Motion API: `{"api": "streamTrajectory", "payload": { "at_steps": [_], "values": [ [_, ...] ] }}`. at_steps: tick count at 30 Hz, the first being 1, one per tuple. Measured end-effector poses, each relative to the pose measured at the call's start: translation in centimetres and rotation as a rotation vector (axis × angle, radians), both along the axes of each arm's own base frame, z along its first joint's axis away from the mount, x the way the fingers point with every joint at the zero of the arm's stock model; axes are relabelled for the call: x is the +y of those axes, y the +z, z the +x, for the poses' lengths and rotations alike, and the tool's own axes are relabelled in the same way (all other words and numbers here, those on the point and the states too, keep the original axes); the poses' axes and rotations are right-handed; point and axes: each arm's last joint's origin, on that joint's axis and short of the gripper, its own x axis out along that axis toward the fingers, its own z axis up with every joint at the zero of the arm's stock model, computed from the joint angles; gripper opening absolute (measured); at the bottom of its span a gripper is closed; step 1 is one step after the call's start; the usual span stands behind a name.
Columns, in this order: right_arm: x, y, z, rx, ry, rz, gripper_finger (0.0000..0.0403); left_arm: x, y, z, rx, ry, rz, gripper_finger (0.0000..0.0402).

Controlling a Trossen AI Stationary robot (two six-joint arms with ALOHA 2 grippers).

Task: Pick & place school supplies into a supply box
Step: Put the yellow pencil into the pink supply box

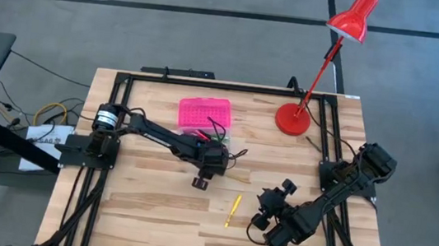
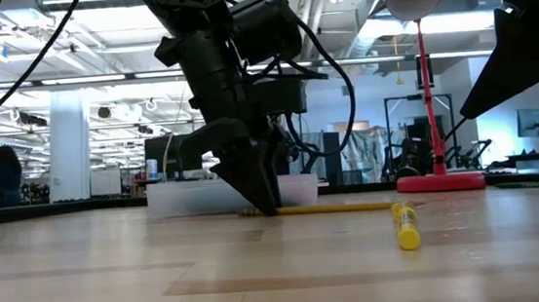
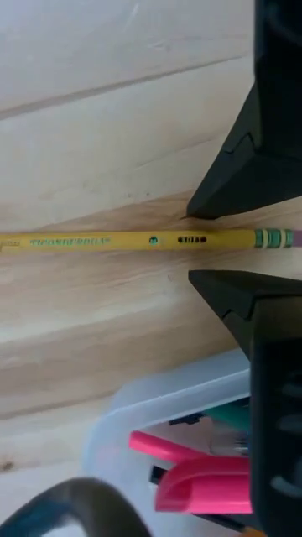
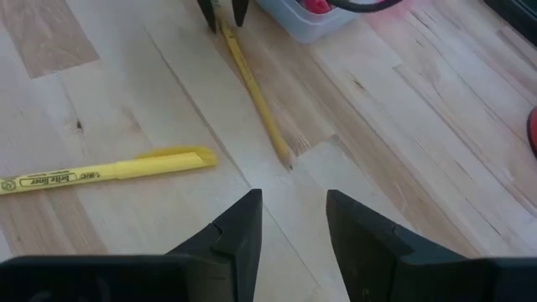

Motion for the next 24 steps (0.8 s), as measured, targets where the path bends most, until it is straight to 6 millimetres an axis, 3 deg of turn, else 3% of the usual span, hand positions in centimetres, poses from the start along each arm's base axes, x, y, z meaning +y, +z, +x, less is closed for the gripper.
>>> {"api": "streamTrajectory", "payload": {
  "at_steps": [8,13,24],
  "values": [
    [0.1,0.0,0.0,-0.001,0.002,0.004,0.0127,-2.4,-0.2,-0.5,-0.004,0.188,0.077,0.011],
    [0.1,0.0,0.0,-0.002,0.002,0.006,0.0127,-3.9,-0.2,-0.7,-0.026,0.211,0.103,0.0109],
    [0.1,0.0,0.1,0.005,0.019,0.0,0.0127,-4.0,-0.2,-0.7,-0.017,0.235,0.087,0.0109]
  ]
}}
